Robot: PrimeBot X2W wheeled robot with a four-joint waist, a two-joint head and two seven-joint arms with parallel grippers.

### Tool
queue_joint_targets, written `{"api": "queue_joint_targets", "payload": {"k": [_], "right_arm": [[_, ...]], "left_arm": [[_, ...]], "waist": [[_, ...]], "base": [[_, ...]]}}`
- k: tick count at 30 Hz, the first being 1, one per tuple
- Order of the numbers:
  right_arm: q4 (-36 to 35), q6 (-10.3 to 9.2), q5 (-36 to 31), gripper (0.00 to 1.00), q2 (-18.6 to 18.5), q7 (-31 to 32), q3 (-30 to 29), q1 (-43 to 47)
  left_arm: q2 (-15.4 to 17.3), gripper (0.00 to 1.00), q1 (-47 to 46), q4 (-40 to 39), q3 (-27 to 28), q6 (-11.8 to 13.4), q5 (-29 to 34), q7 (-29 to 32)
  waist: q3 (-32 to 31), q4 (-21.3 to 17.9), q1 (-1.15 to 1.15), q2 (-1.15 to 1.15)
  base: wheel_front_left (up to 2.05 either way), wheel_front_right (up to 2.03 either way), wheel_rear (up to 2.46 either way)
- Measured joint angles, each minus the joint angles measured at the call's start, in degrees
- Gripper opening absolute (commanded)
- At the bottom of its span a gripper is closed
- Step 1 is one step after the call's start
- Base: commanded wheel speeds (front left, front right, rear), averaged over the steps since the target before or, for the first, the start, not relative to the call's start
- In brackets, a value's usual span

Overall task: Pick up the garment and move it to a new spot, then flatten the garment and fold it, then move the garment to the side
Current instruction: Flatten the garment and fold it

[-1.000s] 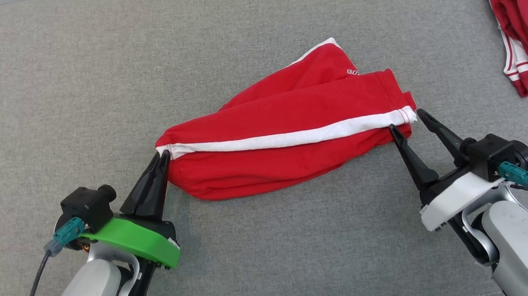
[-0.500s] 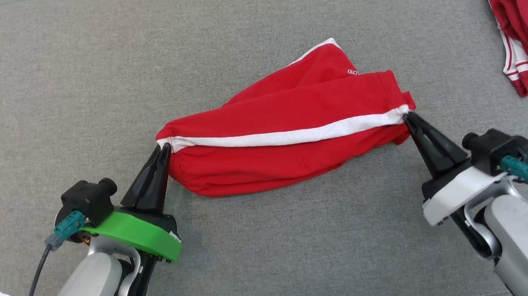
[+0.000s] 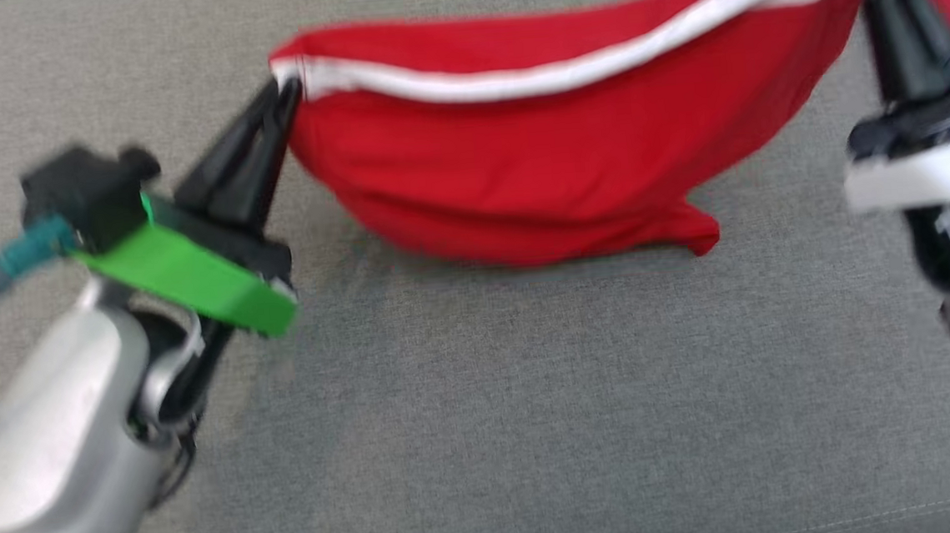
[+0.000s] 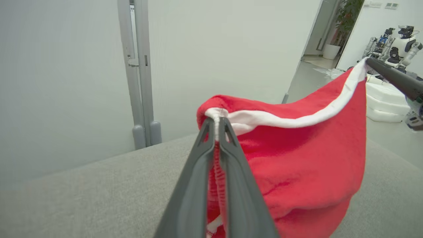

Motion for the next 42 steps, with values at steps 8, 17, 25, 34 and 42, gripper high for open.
{"api": "queue_joint_targets", "payload": {"k": [8, 17, 25, 34, 42], "right_arm": [[0.36, 0.0, 2.94, 0.0, -7.15, 0.01, -1.31, -20.58], [1.93, 0.0, 1.59, 0.0, -13.18, 0.0, -4.69, -39.38], [-1.02, 0.01, 2.59, 0.0, -13.74, 0.0, -5.45, -31.93], [-2.16, 0.01, 13.36, 0.0, -12.78, 0.01, -9.11, -0.98], [-6.35, 0.01, 26.29, 0.0, -15.83, 0.01, -6.69, 17.83]], "left_arm": [[-1.26, 0.0, -25.16, -1.81, -2.03, -1.4, 0.51, 11.58], [-8.62, 0.0, -49.0, 8.9, -3.5, -1.78, 4.09, 1.36], [-5.1, 0.0, -42.25, 10.27, -11.94, -1.8, -1.3, -8.56], [1.6, 0.0, -17.92, 1.98, -14.54, -1.81, -9.76, -10.73], [6.84, 0.0, 1.27, -7.77, -18.55, -1.89, -11.49, -10.89]], "waist": [[4.84, -0.96, 0.0, 0.0], [12.3, -1.82, 0.01, 0.0], [15.91, -2.14, 0.01, 0.0], [13.66, -1.25, 0.0, 0.0], [9.52, -1.14, -0.01, 0.0]], "base": [[0.0, 0.0, 0.0], [0.0, 0.0, 0.0], [0.0, 0.0, 0.0], [0.0, 0.0, 0.0], [0.0, 0.0, 0.0]]}}
